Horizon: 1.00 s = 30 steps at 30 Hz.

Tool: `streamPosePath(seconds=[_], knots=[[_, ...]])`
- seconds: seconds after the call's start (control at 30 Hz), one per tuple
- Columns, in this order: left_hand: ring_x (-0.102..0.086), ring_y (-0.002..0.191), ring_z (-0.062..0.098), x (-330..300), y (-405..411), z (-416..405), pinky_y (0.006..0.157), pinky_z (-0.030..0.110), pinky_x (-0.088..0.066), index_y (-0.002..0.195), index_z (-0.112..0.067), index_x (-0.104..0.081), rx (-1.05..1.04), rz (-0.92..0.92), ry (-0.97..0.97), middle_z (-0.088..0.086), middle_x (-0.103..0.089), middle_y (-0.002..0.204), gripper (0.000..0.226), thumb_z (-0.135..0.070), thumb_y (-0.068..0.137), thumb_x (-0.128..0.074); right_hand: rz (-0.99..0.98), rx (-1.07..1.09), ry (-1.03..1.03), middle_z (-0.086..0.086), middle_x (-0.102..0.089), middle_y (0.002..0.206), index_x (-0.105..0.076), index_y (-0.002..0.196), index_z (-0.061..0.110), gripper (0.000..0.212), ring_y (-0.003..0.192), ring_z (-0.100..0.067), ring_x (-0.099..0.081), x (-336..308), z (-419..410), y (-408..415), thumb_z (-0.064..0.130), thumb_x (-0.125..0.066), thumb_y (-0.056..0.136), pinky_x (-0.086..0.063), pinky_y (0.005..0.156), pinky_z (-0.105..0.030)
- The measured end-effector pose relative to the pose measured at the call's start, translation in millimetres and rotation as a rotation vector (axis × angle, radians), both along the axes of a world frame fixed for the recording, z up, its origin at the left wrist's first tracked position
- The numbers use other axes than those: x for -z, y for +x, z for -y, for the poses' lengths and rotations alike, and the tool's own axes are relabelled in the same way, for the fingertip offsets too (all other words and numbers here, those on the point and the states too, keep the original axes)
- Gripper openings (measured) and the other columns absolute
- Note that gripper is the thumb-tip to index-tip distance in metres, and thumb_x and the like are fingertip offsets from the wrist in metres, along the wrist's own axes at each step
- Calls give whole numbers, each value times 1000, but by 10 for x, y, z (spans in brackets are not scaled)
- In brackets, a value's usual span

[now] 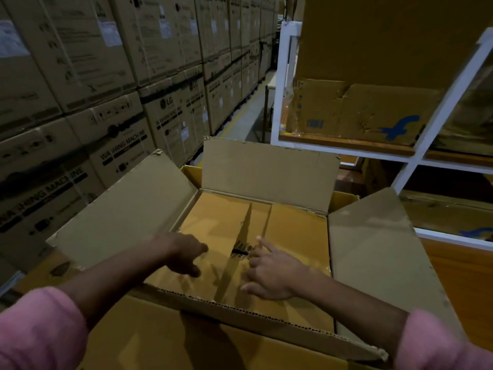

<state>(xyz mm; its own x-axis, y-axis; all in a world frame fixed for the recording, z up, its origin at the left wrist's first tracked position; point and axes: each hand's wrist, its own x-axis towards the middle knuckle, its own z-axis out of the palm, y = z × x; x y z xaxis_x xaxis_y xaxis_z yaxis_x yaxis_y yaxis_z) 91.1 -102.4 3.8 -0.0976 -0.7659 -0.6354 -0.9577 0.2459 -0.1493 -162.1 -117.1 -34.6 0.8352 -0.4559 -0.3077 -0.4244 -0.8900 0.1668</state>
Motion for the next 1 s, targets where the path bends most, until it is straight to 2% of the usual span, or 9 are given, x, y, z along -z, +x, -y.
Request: streamPosePath(seconds=[0.1,0.17,0.23,0.4,0.5,0.6,0.7,0.87,1.0], knots=[[-50,133,28,-126,-387,-27,108,48,-46,159,-29,-25,94,-86,-16,5,-47,152,74,-51,98,-59,66,56,-111,-9,-71,112,-69,117,13,53,113,-28,-64,-337,-7,37,50,-32,107,-17,124,-53],[-55,127,28,-183,-720,-29,104,47,-47,159,-31,-26,138,-168,-9,6,-52,146,71,-47,99,-60,86,197,-111,-10,-68,116,-63,124,14,46,109,-28,-64,-604,-15,0,47,-37,106,-42,108,-47],[-53,129,30,-210,-1052,-8,105,49,-46,158,-28,-29,188,-210,-1,7,-53,147,70,-48,98,-60,67,309,-140,-10,-66,118,-60,126,16,40,107,-30,-64,-813,-23,-108,46,-43,104,-52,91,-44],[-49,134,32,-216,-1755,94,108,52,-44,156,-22,-35,314,-243,-22,8,-50,149,70,-52,98,-58,-45,541,-112,-8,-64,123,-56,133,22,43,112,-30,-63,-836,-15,-690,50,-49,100,-51,87,-44],[-44,138,33,-245,-2113,81,109,50,-41,156,-20,-33,335,-308,5,10,-46,153,69,-49,99,-59,-72,640,-29,-6,-57,136,-52,138,27,50,126,-29,-52,-533,-54,-1248,57,-44,98,-43,102,-49],[-40,142,34,-227,-2390,28,111,49,-40,160,-18,-26,345,-296,31,10,-40,159,75,-51,99,-57,-56,571,-90,-2,-46,146,-53,136,30,50,132,-27,-39,-295,-129,-1739,57,-37,98,-32,109,-48],[-42,141,34,-244,-2587,-34,110,48,-41,158,-15,-30,356,-260,62,12,-42,157,73,-49,100,-57,-16,507,-91,-3,-47,144,-53,136,30,50,132,-28,-38,-267,-142,-1829,57,-38,96,-31,111,-50],[-51,127,36,-281,-2772,-147,90,39,-41,153,-10,-38,346,-262,92,17,-51,146,60,-41,104,-54,-12,471,-42,-6,-52,139,-56,133,25,47,128,-30,-43,-251,-148,-1774,53,-48,96,-31,108,-51],[-45,136,34,-268,-2664,-173,105,46,-41,159,-18,-28,266,-212,78,14,-44,154,70,-48,102,-55,9,509,108,-8,-55,137,-55,136,24,46,130,-32,-44,-231,-172,-1704,47,-50,97,-29,111,-52]])
